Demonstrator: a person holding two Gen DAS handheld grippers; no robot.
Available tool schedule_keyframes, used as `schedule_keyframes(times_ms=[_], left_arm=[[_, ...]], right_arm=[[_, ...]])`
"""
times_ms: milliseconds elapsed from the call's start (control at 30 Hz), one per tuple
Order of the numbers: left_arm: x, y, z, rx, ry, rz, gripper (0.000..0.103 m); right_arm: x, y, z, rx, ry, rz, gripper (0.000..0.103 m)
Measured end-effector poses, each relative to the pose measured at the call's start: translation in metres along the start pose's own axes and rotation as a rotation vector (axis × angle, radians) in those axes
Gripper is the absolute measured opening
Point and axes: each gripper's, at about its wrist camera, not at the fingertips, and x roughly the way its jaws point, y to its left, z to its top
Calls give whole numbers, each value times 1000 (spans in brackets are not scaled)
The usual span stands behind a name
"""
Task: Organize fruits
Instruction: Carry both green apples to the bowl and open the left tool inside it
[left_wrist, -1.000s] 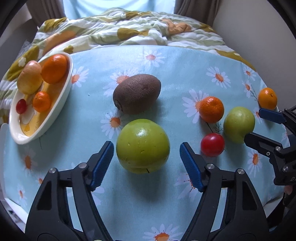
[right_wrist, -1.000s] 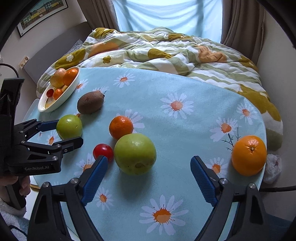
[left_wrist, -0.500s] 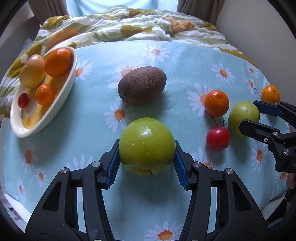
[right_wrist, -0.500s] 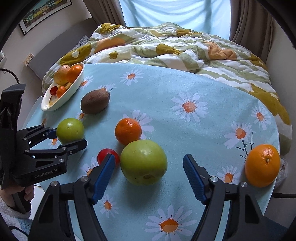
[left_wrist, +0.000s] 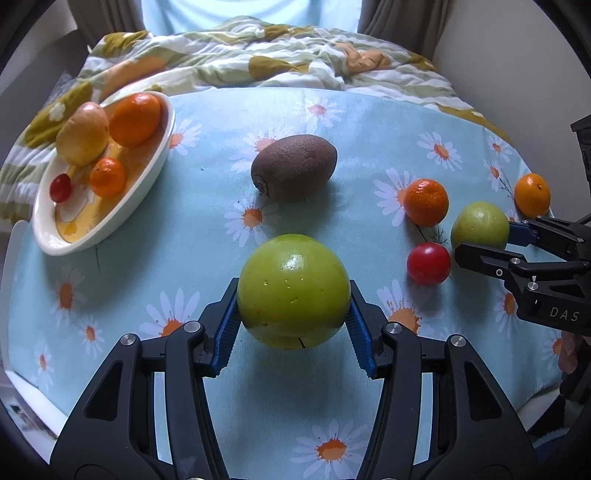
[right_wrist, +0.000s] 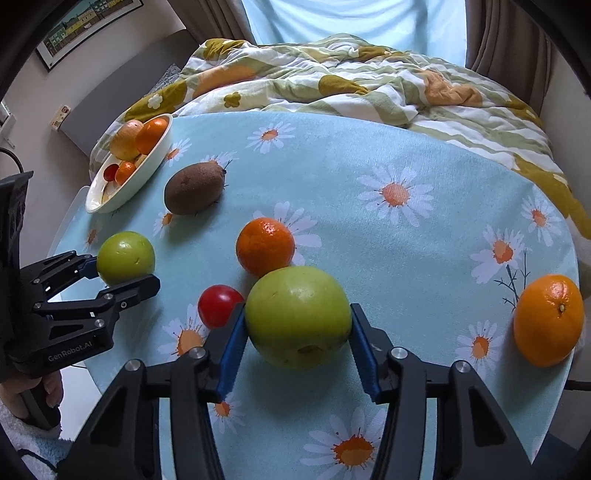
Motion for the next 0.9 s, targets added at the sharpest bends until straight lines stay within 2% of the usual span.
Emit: schedule_keyframes(times_ms=[500,900], left_arm=[[-70,13,-4,-33,-100,-21,59],[-108,71,0,-44,-141,-11,59]], right_arm=[[-49,38,8,-63,-88,-6,49],[-71,98,28,-88,-142,-3,49]])
